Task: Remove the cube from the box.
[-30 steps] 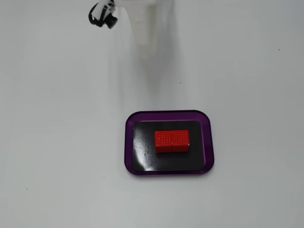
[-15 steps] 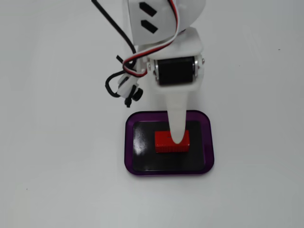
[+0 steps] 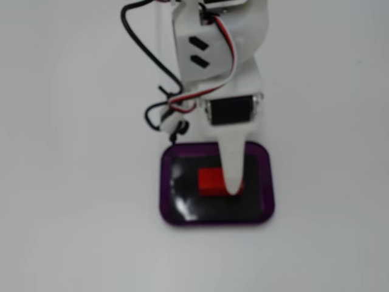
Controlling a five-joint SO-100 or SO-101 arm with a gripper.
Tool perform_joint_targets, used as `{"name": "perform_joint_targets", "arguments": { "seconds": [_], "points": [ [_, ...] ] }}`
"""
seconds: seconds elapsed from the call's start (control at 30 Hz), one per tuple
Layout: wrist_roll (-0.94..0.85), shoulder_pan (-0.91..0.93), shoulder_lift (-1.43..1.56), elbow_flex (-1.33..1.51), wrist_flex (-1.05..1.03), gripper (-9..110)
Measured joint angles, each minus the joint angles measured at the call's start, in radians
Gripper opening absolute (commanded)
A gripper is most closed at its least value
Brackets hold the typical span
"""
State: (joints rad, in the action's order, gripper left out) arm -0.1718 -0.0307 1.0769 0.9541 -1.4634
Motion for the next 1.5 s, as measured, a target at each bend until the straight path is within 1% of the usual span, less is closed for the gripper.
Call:
{"name": "perform_joint_targets", "arguments": {
  "seconds": [0.67,1.13,1.5],
  "points": [
    [-0.003,0.014,-0.008,0.009,0.077,26],
    [-0.003,0.014,-0.008,0.063,0.118,26],
    [-0.003,0.014,-0.008,0.138,0.193,26]
  ]
}}
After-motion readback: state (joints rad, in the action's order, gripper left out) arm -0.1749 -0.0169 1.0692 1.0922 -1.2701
